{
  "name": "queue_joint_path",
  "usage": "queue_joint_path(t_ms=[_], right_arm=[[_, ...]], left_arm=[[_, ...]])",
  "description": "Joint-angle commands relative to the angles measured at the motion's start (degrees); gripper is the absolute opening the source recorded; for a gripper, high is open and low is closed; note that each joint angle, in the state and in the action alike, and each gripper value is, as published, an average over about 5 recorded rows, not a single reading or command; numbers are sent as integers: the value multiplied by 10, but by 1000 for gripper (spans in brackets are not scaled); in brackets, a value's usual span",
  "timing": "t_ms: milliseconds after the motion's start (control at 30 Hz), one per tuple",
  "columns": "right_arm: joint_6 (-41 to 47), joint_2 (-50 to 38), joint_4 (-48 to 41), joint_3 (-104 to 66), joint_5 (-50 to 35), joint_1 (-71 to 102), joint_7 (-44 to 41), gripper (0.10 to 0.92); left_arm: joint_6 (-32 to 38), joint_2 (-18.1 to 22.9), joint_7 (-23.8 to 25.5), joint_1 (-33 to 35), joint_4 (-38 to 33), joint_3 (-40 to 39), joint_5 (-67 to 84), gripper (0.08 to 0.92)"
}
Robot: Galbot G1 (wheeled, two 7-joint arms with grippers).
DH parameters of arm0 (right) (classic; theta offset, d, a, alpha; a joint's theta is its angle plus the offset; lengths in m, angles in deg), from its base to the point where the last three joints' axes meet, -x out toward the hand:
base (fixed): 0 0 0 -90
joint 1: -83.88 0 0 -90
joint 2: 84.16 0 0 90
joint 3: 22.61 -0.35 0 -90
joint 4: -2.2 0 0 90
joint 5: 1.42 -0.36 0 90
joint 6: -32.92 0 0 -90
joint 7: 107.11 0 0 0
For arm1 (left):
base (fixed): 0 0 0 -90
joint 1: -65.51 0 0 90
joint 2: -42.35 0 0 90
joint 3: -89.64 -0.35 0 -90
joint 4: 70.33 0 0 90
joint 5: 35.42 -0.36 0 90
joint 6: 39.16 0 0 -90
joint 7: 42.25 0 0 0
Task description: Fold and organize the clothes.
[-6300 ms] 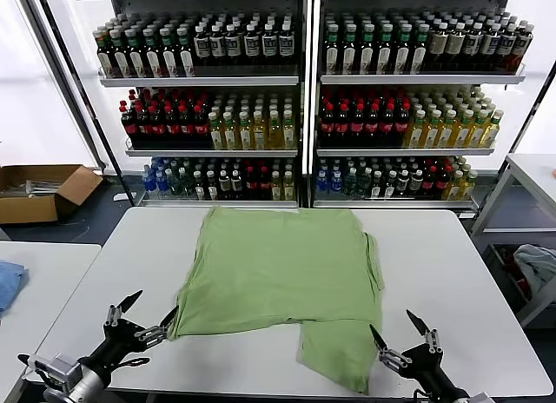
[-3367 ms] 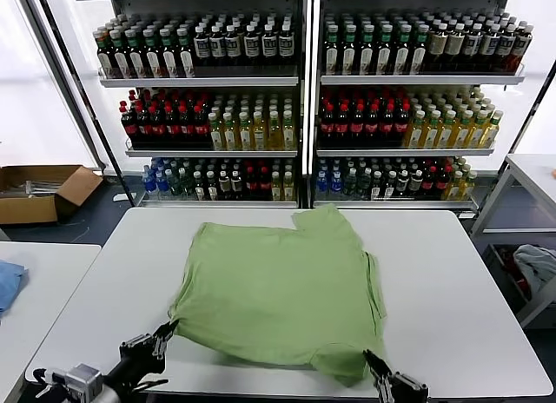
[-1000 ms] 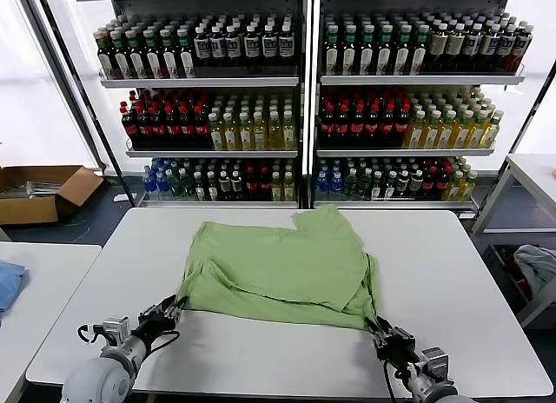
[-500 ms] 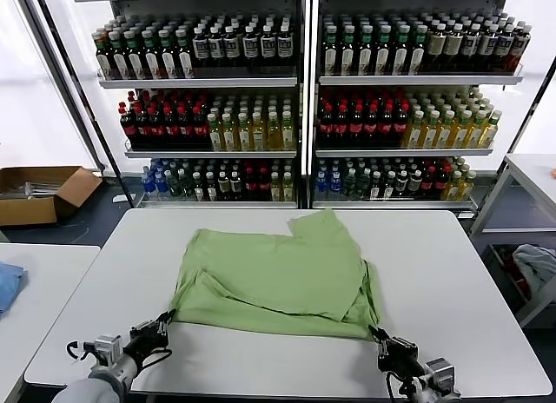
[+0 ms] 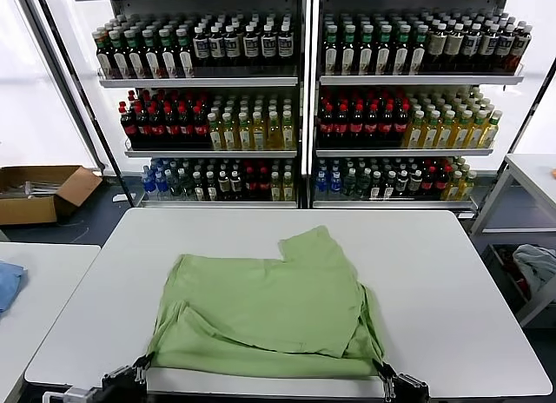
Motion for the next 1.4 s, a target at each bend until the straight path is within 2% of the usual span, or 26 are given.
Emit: queue_joint_path(t_ms=[33, 200, 333, 533, 700, 867, 1167, 1400], right_arm=[[7, -5, 38, -13, -20, 38, 25, 250], [2, -37, 29, -65, -157, -43, 15, 397], [0, -77, -21, -76, -208, -155, -18, 510], [29, -132, -136, -1, -228, -352, -58, 666], [45, -156, -255, 103, -226, -515, -90, 795], [49, -145, -364, 193, -222, -648, -107, 822], [48, -86, -507, 282, -186, -756, -111, 823], [42, -36, -581, 330, -161, -808, -110, 823]], left_arm=[[3, 13, -4, 68, -100, 38, -34, 140], [3, -22, -4, 41, -124, 59, -27, 282], [4, -85, 6, -27, -104, 57, 27, 394], [4, -178, 22, -201, 60, -20, 97, 568], [5, -217, 45, -340, 181, -107, 133, 715], [5, -223, 58, -441, 285, -186, 151, 813], [6, -193, 60, -578, 431, -282, 144, 823], [8, -184, 60, -615, 487, -299, 138, 823]])
